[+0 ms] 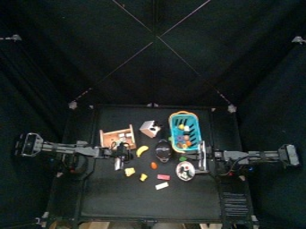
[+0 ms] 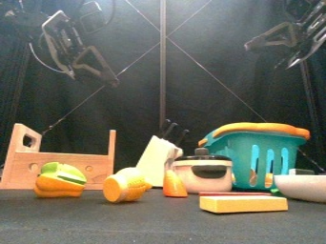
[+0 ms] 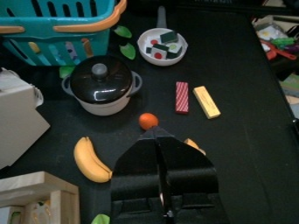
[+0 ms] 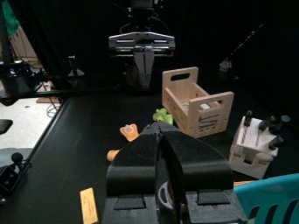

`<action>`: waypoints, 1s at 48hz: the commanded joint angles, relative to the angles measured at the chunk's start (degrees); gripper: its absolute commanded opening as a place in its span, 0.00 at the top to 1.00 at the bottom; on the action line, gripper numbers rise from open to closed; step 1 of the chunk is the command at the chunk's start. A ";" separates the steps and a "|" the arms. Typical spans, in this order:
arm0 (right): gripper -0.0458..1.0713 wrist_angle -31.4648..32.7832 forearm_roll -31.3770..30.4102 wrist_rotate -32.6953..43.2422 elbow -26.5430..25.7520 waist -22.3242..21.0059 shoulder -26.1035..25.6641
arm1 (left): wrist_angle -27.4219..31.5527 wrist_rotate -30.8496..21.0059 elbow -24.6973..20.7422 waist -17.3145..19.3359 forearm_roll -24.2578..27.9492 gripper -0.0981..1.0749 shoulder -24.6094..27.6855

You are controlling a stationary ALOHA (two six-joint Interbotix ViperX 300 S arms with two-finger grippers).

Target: Grab carrot bottom

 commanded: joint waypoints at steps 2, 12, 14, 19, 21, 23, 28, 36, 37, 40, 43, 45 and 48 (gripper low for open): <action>0.94 -0.26 0.09 0.09 -0.62 -0.35 0.44 | 2.46 0.09 -4.57 -0.09 0.97 0.70 4.66; 0.94 -0.09 0.35 0.18 -0.44 -0.44 0.44 | 6.15 0.18 -8.79 -0.88 7.29 0.50 13.54; 0.94 0.09 0.53 0.18 -0.35 -0.53 0.44 | 6.15 0.09 -9.58 -1.32 8.79 0.47 15.21; 0.94 0.97 1.32 0.18 -0.18 -0.44 0.53 | 6.15 0.00 -11.78 -2.11 11.87 0.36 19.07; 0.94 1.49 1.93 0.18 -0.18 -0.44 0.53 | 6.15 0.09 -13.01 -2.11 12.92 0.31 20.92; 0.94 1.93 2.46 0.18 -0.18 -0.44 0.53 | 6.15 0.00 -13.97 -2.11 13.45 0.26 22.24; 0.94 3.16 3.69 0.18 -0.18 -0.44 0.53 | 6.15 0.09 -16.00 -2.11 13.80 0.16 25.49; 0.94 5.10 4.22 0.18 -0.18 -0.44 0.53 | 6.06 -0.09 -19.07 -2.20 13.80 0.12 30.32; 0.94 5.19 4.31 0.18 -0.18 -0.44 0.53 | 6.06 -0.09 -19.25 -2.20 13.80 0.12 30.76; 0.94 5.54 4.31 0.18 -0.18 -0.44 0.62 | 5.71 -0.09 -19.86 -2.20 13.80 0.12 31.99; 0.94 5.80 4.31 0.18 -0.18 -0.44 0.70 | 4.83 0.00 -20.57 -2.20 13.80 0.13 33.13; 0.94 5.89 4.31 0.18 -0.18 -0.44 0.79 | 3.96 0.00 -20.83 -2.11 13.80 0.13 33.75; 0.94 6.06 4.31 0.18 -0.09 -0.44 0.88 | 2.02 -0.26 -21.45 -2.02 13.71 0.13 34.54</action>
